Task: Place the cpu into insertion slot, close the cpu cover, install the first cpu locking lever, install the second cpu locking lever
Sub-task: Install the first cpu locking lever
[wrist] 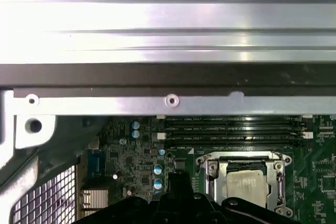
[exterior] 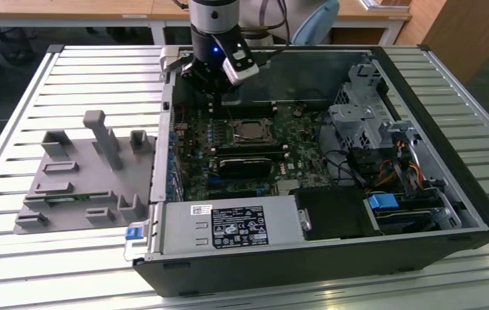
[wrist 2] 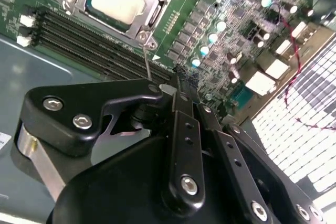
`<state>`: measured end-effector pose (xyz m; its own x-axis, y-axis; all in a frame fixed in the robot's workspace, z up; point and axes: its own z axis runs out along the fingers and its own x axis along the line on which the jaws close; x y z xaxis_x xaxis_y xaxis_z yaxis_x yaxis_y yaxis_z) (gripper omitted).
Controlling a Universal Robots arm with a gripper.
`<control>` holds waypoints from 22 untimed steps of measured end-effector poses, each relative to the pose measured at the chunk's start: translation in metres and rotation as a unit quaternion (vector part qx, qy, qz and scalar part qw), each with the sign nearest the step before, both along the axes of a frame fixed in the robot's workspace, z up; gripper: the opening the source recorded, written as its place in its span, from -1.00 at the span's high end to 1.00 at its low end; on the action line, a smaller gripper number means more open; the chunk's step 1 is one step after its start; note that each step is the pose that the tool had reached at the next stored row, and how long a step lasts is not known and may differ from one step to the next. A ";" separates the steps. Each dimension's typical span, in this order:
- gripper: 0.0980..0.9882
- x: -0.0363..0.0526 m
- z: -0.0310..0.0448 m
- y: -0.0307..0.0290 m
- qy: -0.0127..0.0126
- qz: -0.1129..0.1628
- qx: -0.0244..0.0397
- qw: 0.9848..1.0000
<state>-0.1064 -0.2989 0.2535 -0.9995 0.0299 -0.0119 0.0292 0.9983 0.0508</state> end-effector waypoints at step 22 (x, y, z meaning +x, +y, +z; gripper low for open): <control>0.98 0.0371 -0.0043 0.0062 0.000 -0.001 0.000 1.000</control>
